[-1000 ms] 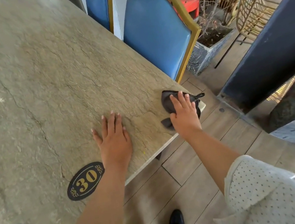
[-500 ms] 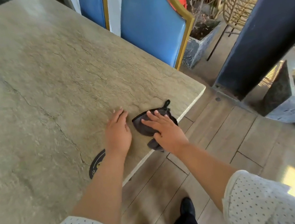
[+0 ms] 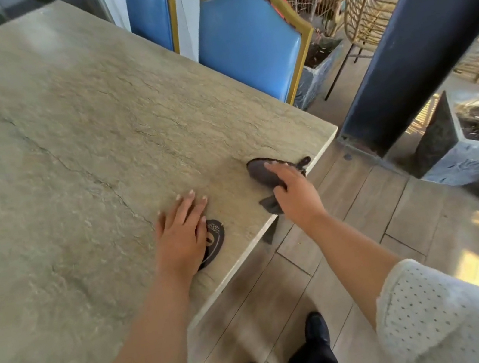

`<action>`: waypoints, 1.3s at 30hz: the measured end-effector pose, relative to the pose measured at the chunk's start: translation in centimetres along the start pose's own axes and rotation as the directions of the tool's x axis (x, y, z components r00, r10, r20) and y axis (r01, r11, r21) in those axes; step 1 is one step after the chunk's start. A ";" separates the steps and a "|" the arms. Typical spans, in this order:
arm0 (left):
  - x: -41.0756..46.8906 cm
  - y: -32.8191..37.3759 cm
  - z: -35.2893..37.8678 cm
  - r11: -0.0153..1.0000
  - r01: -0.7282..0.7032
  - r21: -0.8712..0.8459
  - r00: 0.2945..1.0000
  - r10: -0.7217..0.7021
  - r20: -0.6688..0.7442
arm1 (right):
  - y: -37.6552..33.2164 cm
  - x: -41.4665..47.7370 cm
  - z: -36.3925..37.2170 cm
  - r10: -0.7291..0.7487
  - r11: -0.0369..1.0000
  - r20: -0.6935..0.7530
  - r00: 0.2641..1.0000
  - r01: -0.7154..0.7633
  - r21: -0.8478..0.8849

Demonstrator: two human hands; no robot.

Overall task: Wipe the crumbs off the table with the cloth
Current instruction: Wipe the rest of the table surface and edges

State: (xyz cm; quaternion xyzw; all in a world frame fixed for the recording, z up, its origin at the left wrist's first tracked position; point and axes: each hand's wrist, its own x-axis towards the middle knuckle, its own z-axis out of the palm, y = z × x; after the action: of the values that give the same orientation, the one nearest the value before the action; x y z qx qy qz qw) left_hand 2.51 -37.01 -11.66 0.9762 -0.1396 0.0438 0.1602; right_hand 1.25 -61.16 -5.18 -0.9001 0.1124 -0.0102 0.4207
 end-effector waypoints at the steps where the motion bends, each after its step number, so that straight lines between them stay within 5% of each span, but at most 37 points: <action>1: 0.1 -0.1 0.1 1.000 0.004 -0.004 1.000 -0.004 0.006 | 0.2 0.1 1.2 -0.008 0.994 0.089 0.996 0.017 -0.106; 3: 0.3 -0.1 0.2 1.000 0.005 -0.027 1.000 -0.005 0.007 | 0.3 -0.4 3.3 -0.054 0.960 0.180 0.982 0.100 -0.260; 7: 0.1 -0.4 0.3 0.997 -0.009 -0.075 1.000 0.009 -0.009 | -0.2 -2.1 5.4 -0.151 0.951 0.162 0.975 0.188 -0.245; 14: -0.1 -0.5 0.1 0.994 0.020 -0.110 0.999 -0.023 -0.026 | 0.2 4.4 4.3 0.104 0.862 0.036 0.994 -0.072 -0.502; 20: 0.0 -0.6 0.4 0.991 0.021 -0.135 0.997 -0.031 -0.072 | -2.5 5.9 7.8 -0.110 0.839 0.239 0.965 0.219 -0.497; 25: -0.1 -1.4 -0.4 0.912 0.074 -0.405 0.986 -0.126 -0.104 | -1.5 1.9 6.9 -0.289 0.862 0.402 0.869 0.419 -0.286; 32: -5.9 -3.4 -2.1 0.984 0.155 -0.090 0.979 -0.165 -0.117 | -0.6 1.0 5.7 -0.148 0.901 0.287 0.946 0.248 -0.355; 39: -7.4 -3.2 -2.2 0.981 0.193 -0.009 0.978 -0.194 -0.082 | -1.6 -1.8 8.3 -0.249 0.858 0.345 0.905 0.371 -0.355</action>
State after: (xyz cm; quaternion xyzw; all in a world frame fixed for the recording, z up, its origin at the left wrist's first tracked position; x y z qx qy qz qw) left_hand -3.79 -31.51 -11.50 0.9824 -0.0372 0.0681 0.1699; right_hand 0.79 -53.51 -9.20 -0.9662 -0.0981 0.0763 0.2257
